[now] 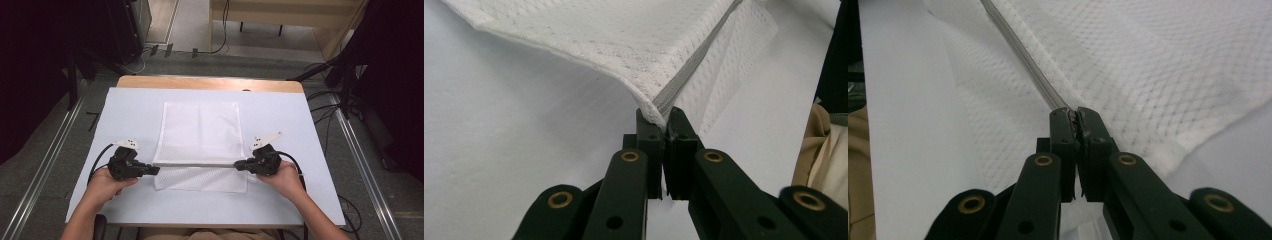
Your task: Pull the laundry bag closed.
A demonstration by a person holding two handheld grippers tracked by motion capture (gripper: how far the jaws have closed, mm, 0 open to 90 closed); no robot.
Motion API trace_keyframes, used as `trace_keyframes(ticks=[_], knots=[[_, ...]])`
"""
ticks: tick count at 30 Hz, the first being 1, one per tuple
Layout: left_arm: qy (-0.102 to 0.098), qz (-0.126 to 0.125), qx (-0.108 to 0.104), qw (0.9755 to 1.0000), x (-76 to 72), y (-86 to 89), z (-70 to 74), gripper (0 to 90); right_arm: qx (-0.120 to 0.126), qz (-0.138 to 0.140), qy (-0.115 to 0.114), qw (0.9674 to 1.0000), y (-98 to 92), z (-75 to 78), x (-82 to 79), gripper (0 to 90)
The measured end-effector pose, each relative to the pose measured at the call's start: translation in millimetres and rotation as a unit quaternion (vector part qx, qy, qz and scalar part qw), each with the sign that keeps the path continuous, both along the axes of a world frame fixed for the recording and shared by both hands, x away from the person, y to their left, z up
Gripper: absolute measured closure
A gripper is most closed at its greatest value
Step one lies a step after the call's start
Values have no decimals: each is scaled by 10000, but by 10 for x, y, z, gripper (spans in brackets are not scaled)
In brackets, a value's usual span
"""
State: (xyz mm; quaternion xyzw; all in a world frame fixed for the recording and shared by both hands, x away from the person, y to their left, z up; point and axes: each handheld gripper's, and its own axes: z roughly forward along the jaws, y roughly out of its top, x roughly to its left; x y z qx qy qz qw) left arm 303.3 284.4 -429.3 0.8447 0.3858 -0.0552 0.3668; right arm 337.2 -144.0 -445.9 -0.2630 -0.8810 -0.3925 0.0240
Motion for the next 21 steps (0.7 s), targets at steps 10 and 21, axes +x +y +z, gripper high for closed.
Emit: trace_keyframes(ticks=[10, 21], knots=[[83, 43, 11, 10000, 9, 1, -13, 882, -59, -114, 45, 9999, -129, -15, -10, 884], [183, 0, 88, 9998, 32, -50, -54, 873, -110, -198, 137, 9997, -94, -47, 18, 883]])
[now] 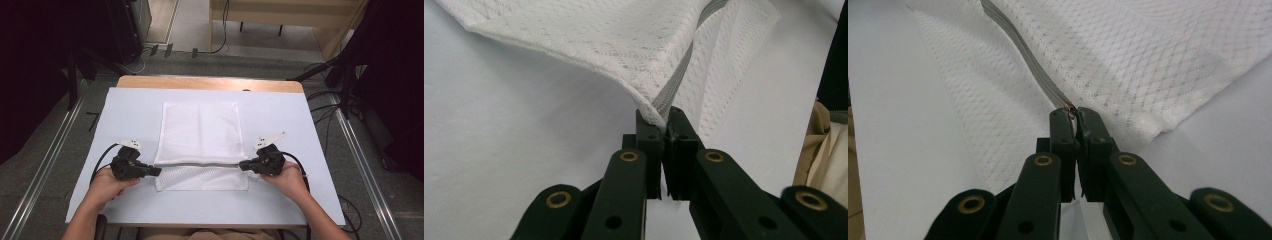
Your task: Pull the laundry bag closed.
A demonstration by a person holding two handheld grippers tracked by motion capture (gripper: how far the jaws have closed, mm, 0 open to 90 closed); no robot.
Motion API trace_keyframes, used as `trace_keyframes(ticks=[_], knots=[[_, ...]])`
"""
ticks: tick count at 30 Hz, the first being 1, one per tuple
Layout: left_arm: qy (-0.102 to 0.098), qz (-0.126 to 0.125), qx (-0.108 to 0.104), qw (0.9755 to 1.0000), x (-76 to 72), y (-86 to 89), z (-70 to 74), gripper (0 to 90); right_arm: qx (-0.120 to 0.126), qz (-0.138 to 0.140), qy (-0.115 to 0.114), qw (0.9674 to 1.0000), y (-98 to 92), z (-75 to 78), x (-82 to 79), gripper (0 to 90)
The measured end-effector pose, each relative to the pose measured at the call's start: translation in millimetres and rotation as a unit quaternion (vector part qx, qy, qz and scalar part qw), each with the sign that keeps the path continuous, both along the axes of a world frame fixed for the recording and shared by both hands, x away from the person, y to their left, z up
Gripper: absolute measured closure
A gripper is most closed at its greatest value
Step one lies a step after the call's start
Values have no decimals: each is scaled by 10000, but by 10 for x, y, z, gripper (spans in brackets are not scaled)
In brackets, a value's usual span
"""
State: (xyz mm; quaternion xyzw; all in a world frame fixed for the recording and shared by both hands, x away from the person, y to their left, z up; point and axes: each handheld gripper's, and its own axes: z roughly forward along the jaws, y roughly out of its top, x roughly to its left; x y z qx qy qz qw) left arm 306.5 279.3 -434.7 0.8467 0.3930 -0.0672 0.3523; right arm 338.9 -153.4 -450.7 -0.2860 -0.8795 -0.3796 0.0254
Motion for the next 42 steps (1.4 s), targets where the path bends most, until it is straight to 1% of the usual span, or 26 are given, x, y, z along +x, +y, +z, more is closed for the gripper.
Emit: trace_keyframes(ticks=[3, 4, 5, 6, 7, 8, 9, 11, 12, 14, 15, 16, 20, 22, 24, 25, 26, 27, 28, 30, 31, 32, 33, 38, 40, 42], knots=[[-11, 13, 41, 10000, -1, 3, -4, 857, -21, -8, -38, 10000, 4, -12, 9, 880], [-18, 11, 54, 10000, -1, 3, -5, 811, 15, -47, -11, 10000, 1, -19, 16, 872], [-13, 29, 53, 10000, 2, 2, -9, 811, 15, -47, -11, 10000, 1, -19, 16, 872], [-11, 60, 35, 10000, 7, 3, -13, 771, 5, -51, 13, 10000, -1, -22, 22, 869], [-18, 101, 15, 9999, 6, 1, -14, 701, -17, -95, 5, 10000, 5, -27, 24, 843], [-42, 108, 17, 9999, 8, 5, -11, 701, -17, -95, 5, 10000, 5, -27, 24, 843], [-74, 136, -12, 9999, 10, 12, -6, 664, 9, -116, -4, 9999, 6, -28, 28, 806], [-139, 226, -59, 9996, 14, 31, 6, 630, 69, -232, -11, 9997, -3, -19, 35, 758], [-146, 290, -97, 9994, 19, 40, 10, 592, 110, -277, -64, 9995, -13, -10, 39, 736], [-195, 408, -126, 9989, 26, 61, 21, 556, 172, -329, -131, 9992, -30, 5, 46, 686], [-227, 489, -140, 9984, 29, 70, 27, 511, 190, -377, -165, 9990, -38, 13, 45, 646], [-264, 558, -166, 9980, 32, 82, 33, 492, 210, -426, -222, 9986, -45, 17, 45, 603], [-392, 725, -183, 9964, 43, 127, 51, 446, 223, -527, -465, 9973, -76, 30, 58, 505], [-470, 790, -172, 9956, 45, 144, 58, 428, 201, -565, -543, 9967, -96, 32, 64, 475], [-583, 891, -134, 9942, 44, 169, 74, 415, 183, -659, -604, 9958, -122, 34, 73, 445], [-631, 933, -165, 9935, 44, 183, 78, 399, 216, -787, -598, 9949, -159, 38, 87, 424], [-662, 966, -159, 9930, 44, 193, 82, 399, 216, -787, -598, 9949, -159, 38, 87, 424], [-742, 1052, -127, 9916, 43, 207, 84, 393, 228, -834, -626, 9943, -177, 38, 96, 415], [-773, 1089, -92, 9910, 44, 223, 86, 374, 289, -1036, -666, 9920, -234, 49, 110, 387], [-842, 1216, -48, 9890, 47, 248, 85, 370, 301, -1089, -708, 9911, -258, 53, 116, 374], [-853, 1249, -55, 9885, 51, 265, 88, 360, 339, -1259, -829, 9880, -322, 55, 132, 356], [-865, 1273, -56, 9881, 52, 276, 91, 359, 345, -1316, -821, 9873, -341, 55, 134, 348], [-901, 1335, -53, 9869, 53, 287, 90, 359, 345, -1316, -821, 9873, -341, 55, 134, 348], [-982, 1508, 3, 9837, 65, 357, 88, 352, 337, -1556, -840, 9837, -455, 30, 170, 317], [-1015, 1586, 62, 9821, 71, 390, 87, 350, 342, -1667, -854, 9817, -491, 24, 180, 302], [-1024, 1656, 70, 9808, 74, 408, 83, 344, 354, -1812, -924, 9785, -538, 22, 197, 301]])
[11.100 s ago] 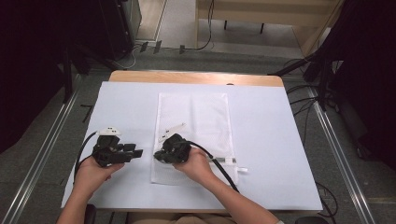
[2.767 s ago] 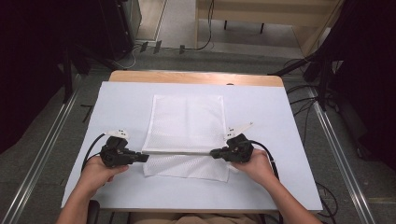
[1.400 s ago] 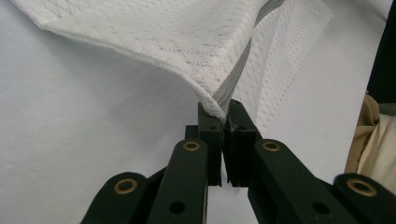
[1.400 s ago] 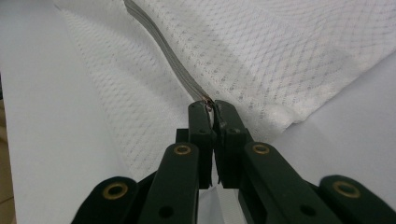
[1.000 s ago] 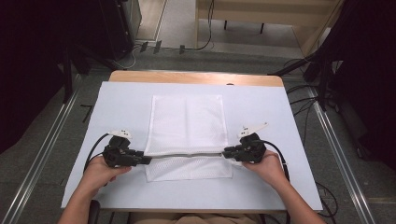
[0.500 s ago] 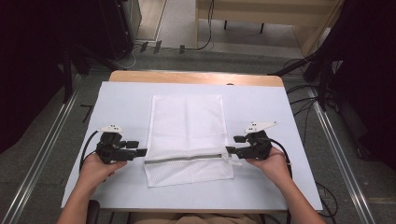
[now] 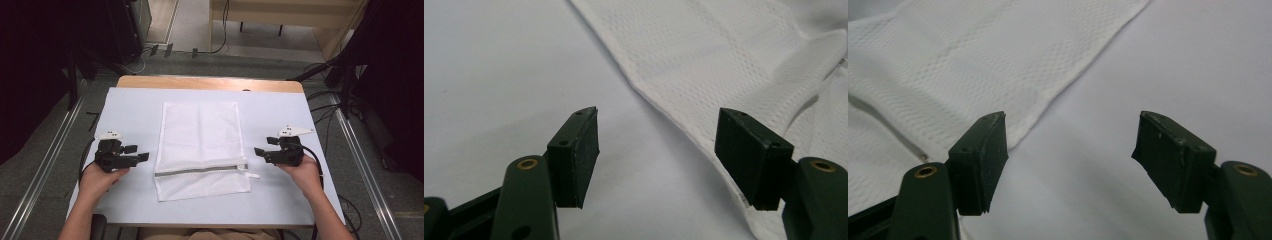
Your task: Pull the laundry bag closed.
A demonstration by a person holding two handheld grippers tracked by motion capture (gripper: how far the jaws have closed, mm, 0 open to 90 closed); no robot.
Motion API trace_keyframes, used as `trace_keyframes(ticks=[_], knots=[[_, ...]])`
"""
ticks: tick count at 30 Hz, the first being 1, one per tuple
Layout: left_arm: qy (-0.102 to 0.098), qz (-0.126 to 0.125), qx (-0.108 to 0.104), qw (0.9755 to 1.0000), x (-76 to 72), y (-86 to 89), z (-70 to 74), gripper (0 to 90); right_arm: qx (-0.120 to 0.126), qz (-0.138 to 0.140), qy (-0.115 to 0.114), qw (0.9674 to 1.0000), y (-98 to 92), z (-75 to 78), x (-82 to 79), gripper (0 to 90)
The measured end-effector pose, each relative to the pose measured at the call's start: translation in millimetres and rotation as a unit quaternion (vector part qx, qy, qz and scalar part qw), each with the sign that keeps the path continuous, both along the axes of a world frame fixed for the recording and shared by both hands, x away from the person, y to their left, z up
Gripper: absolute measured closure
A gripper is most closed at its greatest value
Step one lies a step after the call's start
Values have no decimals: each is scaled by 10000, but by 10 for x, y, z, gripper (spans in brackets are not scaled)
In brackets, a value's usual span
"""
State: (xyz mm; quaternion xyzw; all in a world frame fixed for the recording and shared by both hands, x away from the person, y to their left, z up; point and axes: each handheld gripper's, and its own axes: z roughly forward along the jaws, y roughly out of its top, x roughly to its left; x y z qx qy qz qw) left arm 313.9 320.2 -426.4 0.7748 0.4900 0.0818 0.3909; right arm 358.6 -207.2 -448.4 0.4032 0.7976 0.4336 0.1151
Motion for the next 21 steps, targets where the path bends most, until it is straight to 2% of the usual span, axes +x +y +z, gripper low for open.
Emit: trace_keyframes(ticks=[2, 4, 6, 7, 8, 15, 21], knots=[[-14, 87, 41, 10000, 5, 14, -9, 338, -12, -190, -28, 9998, -60, -5, 17, 290], [17, 144, 95, 9999, 11, 24, -16, 337, -29, -312, 62, 9995, -107, -31, 38, 275], [14, 246, 106, 9996, 18, 26, -22, 337, -115, -320, 138, 9993, -135, -68, 55, 240], [19, 270, 93, 9996, 21, 31, -25, 337, -125, -225, 173, 9995, -149, -85, 64, 207], [26, 276, 102, 9996, 22, 33, -25, 335, -110, -176, 234, 9995, -158, -97, 73, 206], [35, 352, 111, 9993, 23, 41, -32, 313, -132, -441, 273, 9986, -196, -99, 90, 217], [-6, 361, 178, 9992, 25, 31, -49, 290, -164, -460, 383, 9981, -216, -128, 110, 217]])
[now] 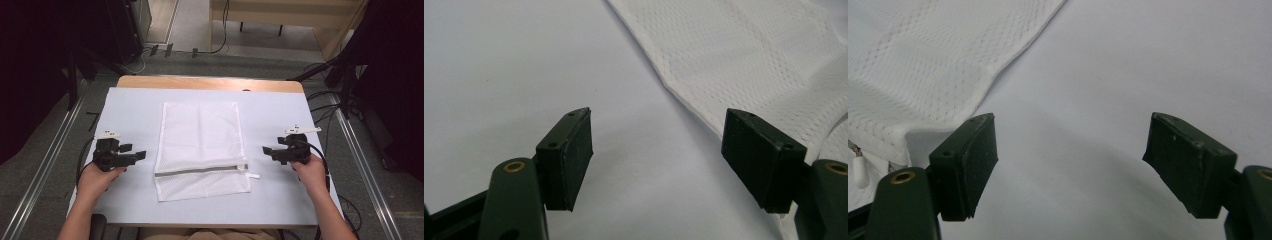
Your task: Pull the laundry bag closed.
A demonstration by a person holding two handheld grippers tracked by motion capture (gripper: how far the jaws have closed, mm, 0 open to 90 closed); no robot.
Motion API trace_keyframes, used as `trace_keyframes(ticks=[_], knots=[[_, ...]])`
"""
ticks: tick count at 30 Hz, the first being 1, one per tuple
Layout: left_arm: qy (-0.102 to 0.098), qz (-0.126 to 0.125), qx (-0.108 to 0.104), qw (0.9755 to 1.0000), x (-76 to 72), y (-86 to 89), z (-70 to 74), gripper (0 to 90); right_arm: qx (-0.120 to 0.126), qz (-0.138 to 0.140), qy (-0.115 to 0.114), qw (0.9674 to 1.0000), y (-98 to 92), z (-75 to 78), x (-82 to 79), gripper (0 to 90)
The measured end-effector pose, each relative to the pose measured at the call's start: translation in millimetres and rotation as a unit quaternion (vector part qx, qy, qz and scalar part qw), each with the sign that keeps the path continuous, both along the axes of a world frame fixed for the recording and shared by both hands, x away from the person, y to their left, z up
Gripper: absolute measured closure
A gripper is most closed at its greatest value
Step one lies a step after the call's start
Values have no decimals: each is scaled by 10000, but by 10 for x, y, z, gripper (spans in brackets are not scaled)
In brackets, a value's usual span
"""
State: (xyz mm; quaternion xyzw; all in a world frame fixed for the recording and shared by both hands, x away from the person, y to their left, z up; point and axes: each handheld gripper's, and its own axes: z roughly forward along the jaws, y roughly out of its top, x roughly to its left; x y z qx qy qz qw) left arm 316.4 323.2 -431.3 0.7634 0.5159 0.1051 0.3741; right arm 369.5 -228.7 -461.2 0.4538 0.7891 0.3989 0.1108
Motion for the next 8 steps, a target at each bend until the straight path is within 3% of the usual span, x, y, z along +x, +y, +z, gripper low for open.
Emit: trace_keyframes(ticks=[8], knots=[[-18, 14, 98, 9999, 8, -15, -12, 285, -20, -12, 76, 10000, -2, -18, 11, 217]])
